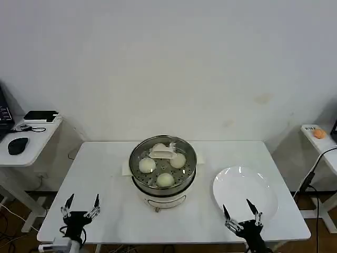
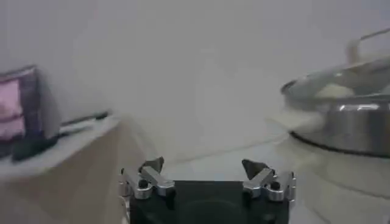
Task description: Take steamed baozi put them in steamer then cover it.
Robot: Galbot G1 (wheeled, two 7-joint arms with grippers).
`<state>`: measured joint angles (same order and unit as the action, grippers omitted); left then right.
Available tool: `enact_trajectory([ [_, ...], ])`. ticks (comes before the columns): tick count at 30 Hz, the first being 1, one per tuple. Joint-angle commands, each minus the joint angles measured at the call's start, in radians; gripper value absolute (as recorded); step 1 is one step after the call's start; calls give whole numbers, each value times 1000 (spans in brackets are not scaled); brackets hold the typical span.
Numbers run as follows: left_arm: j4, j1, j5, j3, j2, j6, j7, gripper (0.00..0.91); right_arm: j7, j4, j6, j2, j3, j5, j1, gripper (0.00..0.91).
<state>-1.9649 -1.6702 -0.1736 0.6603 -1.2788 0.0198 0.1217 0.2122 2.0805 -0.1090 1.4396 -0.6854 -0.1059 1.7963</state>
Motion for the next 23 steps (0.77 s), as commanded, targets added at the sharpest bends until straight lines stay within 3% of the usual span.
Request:
enact_trajectory([
  [1, 30, -90, -116, 34, -15, 91, 1, 907, -3, 24, 41, -14, 2, -47, 39, 907],
  [8, 26, -101, -68, 15, -30, 86, 2, 907, -51, 42, 105, -15, 23, -52, 58, 907],
  [23, 4, -117, -64, 10, -42, 46, -3, 907, -45, 46, 136, -91, 40, -57, 72, 907],
])
